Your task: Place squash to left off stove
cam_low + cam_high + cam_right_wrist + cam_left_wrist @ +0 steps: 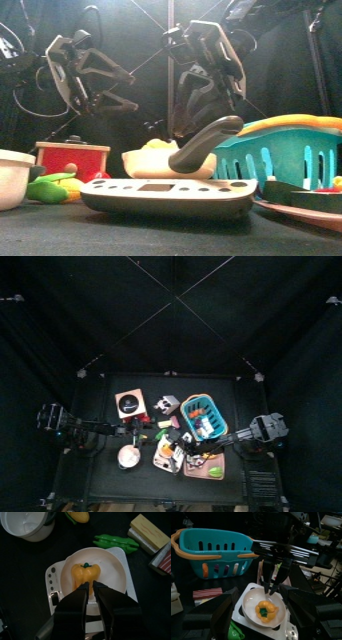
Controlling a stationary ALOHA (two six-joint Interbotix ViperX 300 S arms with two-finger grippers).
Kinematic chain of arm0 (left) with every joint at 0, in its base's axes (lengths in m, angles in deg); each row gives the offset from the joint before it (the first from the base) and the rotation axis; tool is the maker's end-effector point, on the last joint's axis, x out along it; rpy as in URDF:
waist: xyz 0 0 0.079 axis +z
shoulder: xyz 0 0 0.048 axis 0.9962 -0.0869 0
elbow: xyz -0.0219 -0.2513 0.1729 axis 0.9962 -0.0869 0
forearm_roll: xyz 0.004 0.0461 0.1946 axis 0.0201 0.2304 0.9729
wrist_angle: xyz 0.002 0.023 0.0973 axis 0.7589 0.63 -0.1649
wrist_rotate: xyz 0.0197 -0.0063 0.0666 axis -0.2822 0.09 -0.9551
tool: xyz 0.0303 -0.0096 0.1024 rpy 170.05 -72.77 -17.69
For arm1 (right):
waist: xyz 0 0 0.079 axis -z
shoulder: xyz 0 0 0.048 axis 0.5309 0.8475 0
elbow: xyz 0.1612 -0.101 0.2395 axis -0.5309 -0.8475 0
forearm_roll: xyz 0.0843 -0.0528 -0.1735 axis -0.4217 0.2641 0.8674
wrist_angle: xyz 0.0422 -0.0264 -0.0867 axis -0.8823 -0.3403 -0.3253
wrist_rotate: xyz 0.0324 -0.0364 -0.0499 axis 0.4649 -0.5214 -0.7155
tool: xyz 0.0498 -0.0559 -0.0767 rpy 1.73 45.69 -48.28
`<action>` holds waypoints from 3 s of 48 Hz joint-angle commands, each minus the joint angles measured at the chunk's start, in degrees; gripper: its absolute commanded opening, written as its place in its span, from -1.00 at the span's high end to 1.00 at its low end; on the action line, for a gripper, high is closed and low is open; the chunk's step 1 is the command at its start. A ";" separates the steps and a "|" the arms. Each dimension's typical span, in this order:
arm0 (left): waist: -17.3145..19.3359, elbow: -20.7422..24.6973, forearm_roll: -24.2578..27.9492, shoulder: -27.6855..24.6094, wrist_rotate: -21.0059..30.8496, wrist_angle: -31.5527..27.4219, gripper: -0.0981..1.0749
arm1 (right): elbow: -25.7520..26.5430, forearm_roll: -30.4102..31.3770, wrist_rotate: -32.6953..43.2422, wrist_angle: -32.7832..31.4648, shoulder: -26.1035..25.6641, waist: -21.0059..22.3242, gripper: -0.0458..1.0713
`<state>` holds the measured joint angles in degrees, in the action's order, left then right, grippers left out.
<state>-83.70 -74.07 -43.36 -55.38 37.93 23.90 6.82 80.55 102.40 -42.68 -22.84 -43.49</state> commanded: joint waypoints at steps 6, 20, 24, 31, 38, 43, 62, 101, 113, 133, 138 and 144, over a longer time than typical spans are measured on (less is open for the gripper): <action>-0.26 -1.76 0.09 3.96 0.00 0.26 -0.86 | 0.97 1.76 0.62 2.99 -2.55 0.00 -0.35; -0.35 -4.83 0.00 7.82 0.00 0.26 -0.86 | 2.02 1.67 0.53 3.52 0.70 0.26 -0.97; -0.35 -4.75 0.00 7.82 0.00 0.26 -0.86 | 2.72 1.67 0.44 3.43 2.02 0.35 -0.96; -0.35 -4.83 0.00 7.73 0.00 0.26 -0.86 | 3.69 1.67 0.35 2.81 3.78 0.35 -0.95; -0.35 -4.83 -0.09 7.73 0.00 0.26 -0.86 | 4.83 1.67 0.18 1.05 5.71 0.44 -0.95; -0.35 -4.83 -0.09 7.73 0.00 0.26 -0.86 | 5.36 1.67 0.09 -0.53 6.59 0.53 -0.95; -0.35 -4.83 -0.09 7.56 0.00 0.26 -0.86 | 5.89 1.49 0.09 -2.46 7.38 0.70 -0.94; -0.35 -4.83 -0.09 7.65 0.00 0.26 -0.86 | 5.54 -0.26 0.09 -2.46 7.73 0.44 -0.93; -0.35 -4.83 0.00 7.56 0.00 0.26 -0.86 | 5.63 -0.44 0.00 -2.37 7.73 0.35 -0.78; -0.35 -4.83 -0.09 7.65 0.00 0.26 -0.86 | 5.71 -0.44 0.00 -2.46 7.03 0.35 -0.27; -0.35 -4.83 -0.09 7.56 0.00 0.26 -0.86 | 5.63 -0.26 0.00 -2.46 6.77 0.35 -0.27; -0.35 -4.83 0.00 7.65 0.00 0.26 -0.86 | 5.71 0.09 0.00 -2.46 6.33 0.26 -0.27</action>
<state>-83.96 -79.52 -43.36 -47.91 37.93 23.90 11.57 80.28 102.40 -45.23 -13.88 -43.23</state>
